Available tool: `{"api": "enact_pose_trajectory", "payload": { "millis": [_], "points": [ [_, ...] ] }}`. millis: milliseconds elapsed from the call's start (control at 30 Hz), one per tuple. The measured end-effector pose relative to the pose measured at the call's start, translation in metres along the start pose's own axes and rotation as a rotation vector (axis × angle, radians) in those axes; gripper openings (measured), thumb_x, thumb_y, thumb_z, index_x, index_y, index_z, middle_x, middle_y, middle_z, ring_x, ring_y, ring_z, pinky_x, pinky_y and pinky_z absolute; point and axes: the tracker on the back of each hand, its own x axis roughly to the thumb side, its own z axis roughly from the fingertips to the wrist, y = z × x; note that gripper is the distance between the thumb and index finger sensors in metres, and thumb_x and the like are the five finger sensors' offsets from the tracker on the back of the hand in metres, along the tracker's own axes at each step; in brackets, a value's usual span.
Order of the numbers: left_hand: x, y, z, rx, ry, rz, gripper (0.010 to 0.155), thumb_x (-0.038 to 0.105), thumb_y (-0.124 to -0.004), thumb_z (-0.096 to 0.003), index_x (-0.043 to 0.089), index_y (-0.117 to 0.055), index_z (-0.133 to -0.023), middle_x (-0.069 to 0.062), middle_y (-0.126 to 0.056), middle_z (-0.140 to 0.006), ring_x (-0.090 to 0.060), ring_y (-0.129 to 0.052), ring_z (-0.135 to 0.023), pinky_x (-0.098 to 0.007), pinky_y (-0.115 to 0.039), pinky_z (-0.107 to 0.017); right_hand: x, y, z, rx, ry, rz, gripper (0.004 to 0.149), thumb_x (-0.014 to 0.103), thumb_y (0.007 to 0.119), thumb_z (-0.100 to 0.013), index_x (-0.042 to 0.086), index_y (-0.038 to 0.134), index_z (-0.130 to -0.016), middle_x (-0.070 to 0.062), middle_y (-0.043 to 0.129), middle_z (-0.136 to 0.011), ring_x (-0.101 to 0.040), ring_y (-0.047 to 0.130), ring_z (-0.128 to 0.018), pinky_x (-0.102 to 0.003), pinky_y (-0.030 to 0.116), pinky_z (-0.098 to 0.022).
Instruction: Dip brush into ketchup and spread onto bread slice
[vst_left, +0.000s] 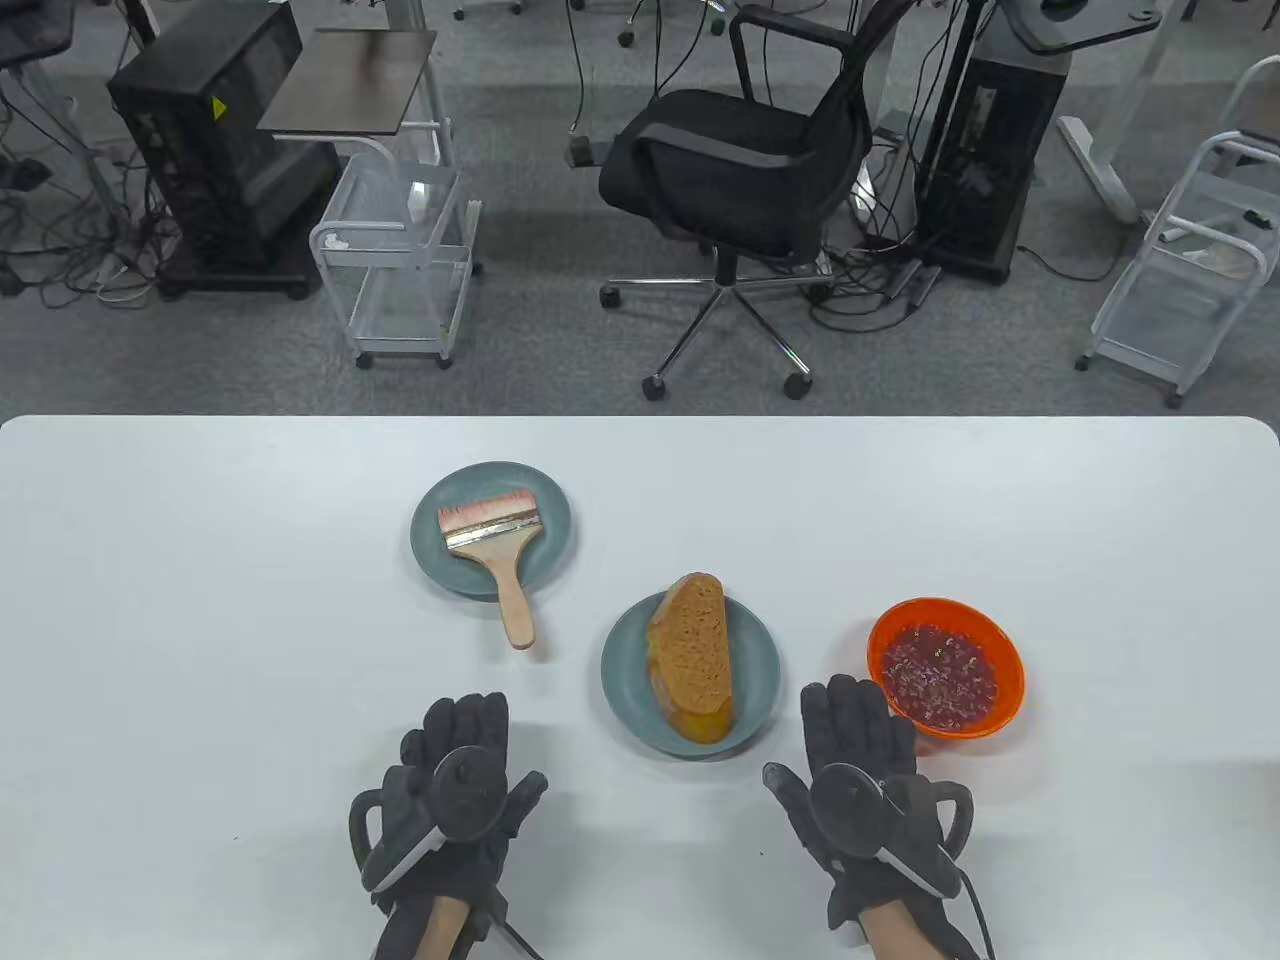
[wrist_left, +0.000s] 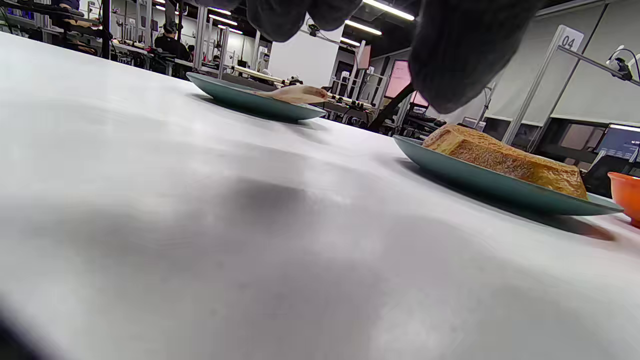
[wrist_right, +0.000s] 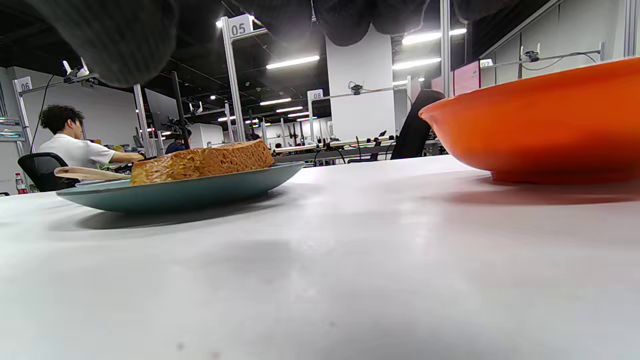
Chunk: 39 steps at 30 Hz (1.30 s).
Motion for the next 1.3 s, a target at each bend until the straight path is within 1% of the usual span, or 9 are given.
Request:
{"api": "enact_pose_trajectory", "payload": {
  "millis": [700,933,1033,1167,1233,1300],
  "points": [
    [0.001,-0.003,0.000,-0.017,0.002,0.010,0.079,0.050,-0.076,-0.0605,0.010,-0.035,-0.115,-0.020,-0.038,-0.117,-0.049,-0.030,-0.107,-0.062,-0.028,-0.069,0.000,0.002,0.000,0.007,-0.006,-0.013,0.077,0.054,0.072,-0.051,0.014,0.041,-0.109,-0.022,0.031,-0.110,-0.048,0.032,-0.103,-0.067,0.039,-0.067],
    [-0.001,-0.001,0.000,-0.012,0.005,0.033,0.079,0.050,-0.076,-0.0605,0.010,-0.035,-0.115,-0.020,-0.038,-0.117,-0.048,-0.030,-0.107,-0.061,-0.028,-0.069,0.001,0.002,-0.001,0.004,-0.007,-0.026,0.077,0.054,0.072,-0.051,0.015,0.041,-0.109,-0.022,0.030,-0.110,-0.048,0.032,-0.103,-0.067,0.038,-0.067],
    [-0.001,0.000,-0.001,0.006,0.003,0.040,0.079,0.049,-0.077,-0.0605,0.008,-0.036,-0.115,-0.021,-0.040,-0.116,-0.049,-0.032,-0.106,-0.060,-0.029,-0.069,0.001,0.003,-0.001,0.005,-0.011,-0.032,0.077,0.054,0.072,-0.051,0.014,0.041,-0.109,-0.022,0.030,-0.110,-0.048,0.031,-0.103,-0.067,0.038,-0.067],
    [-0.002,0.004,-0.008,0.018,0.008,0.046,0.077,0.046,-0.076,-0.0610,0.007,-0.036,-0.114,-0.022,-0.040,-0.116,-0.049,-0.034,-0.106,-0.059,-0.031,-0.070,0.001,0.002,-0.001,0.003,-0.014,-0.040,0.077,0.053,0.072,-0.051,0.014,0.041,-0.109,-0.022,0.030,-0.111,-0.048,0.031,-0.103,-0.067,0.038,-0.067],
    [-0.003,0.012,-0.017,0.036,0.022,0.043,0.076,0.045,-0.076,-0.0613,0.008,-0.036,-0.114,-0.022,-0.040,-0.116,-0.049,-0.035,-0.106,-0.059,-0.032,-0.070,0.001,0.002,-0.002,0.000,-0.018,-0.048,0.076,0.053,0.072,-0.051,0.015,0.041,-0.109,-0.022,0.030,-0.111,-0.048,0.031,-0.103,-0.067,0.038,-0.067],
    [-0.003,0.020,-0.031,0.057,0.050,0.038,0.075,0.044,-0.076,-0.0617,0.007,-0.036,-0.114,-0.022,-0.041,-0.116,-0.049,-0.037,-0.106,-0.058,-0.034,-0.071,0.002,0.003,-0.002,-0.007,-0.025,-0.068,0.076,0.053,0.072,-0.051,0.014,0.041,-0.109,-0.022,0.030,-0.111,-0.048,0.031,-0.103,-0.067,0.038,-0.067]
  ]
}}
